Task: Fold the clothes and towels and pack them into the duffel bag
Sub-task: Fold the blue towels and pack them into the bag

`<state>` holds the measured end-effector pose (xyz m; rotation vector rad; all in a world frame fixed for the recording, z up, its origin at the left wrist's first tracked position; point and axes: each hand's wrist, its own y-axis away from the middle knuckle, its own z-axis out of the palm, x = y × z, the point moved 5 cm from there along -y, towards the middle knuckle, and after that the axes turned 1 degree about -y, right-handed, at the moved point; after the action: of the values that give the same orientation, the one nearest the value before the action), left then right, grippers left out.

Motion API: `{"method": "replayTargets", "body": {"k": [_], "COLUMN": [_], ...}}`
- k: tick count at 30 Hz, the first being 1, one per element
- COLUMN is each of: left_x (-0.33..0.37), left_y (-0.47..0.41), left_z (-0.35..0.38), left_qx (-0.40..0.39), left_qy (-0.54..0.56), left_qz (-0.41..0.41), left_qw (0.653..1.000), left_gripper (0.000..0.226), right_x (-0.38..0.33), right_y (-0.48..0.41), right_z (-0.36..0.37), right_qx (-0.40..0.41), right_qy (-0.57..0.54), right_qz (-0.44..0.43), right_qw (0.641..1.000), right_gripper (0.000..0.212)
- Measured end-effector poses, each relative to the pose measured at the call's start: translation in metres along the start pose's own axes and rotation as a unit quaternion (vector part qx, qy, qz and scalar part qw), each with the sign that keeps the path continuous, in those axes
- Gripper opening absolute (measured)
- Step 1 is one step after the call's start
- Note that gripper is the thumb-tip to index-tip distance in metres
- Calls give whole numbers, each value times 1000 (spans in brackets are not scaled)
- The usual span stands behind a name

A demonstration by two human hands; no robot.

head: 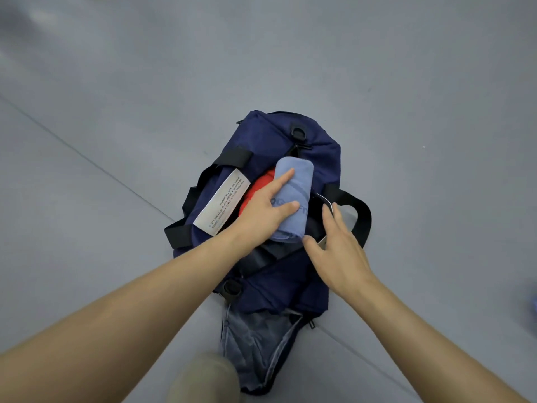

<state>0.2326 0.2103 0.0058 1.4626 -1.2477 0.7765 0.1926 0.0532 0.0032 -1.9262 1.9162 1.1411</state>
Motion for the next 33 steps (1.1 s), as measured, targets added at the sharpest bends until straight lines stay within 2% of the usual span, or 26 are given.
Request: {"method": "replayTargets", "body": {"k": [2, 6, 9, 17, 22, 27, 30, 33], "left_x": [-5, -6, -10, -28, -38, -52, -46, -35], "left_y": [-5, -16, -26, -71, -90, -88, -80, -61], "left_z": [7, 13, 25, 51, 58, 69, 73, 72], "left_qx": [6, 69, 66, 35, 20, -7, 13, 51], "left_qy": [-22, -102, -148, -44, -34, -180, -298, -400], "left_qz": [-6, -3, -20, -34, -54, -46, -18, 55], "left_qw": [1000, 992, 987, 998, 998, 983, 954, 914], "left_gripper": [62, 61, 62, 65, 67, 73, 75, 77], "right_x": [-1, -10, -19, -19, -19, 1, 8, 9], "right_y": [3, 26, 39, 48, 61, 49, 43, 43], "right_z": [-6, -22, -30, -39, -54, -49, -43, -37], "right_qx": [20, 83, 105, 105, 106, 91, 80, 75], "right_qy": [-8, -21, -58, -85, -113, -95, -77, -78], "right_qz": [-11, -39, -42, -38, -34, 3, 12, 7], "right_qw": [1000, 996, 992, 990, 987, 991, 994, 994], "right_gripper": [72, 76, 76, 72, 69, 75, 75, 74]}}
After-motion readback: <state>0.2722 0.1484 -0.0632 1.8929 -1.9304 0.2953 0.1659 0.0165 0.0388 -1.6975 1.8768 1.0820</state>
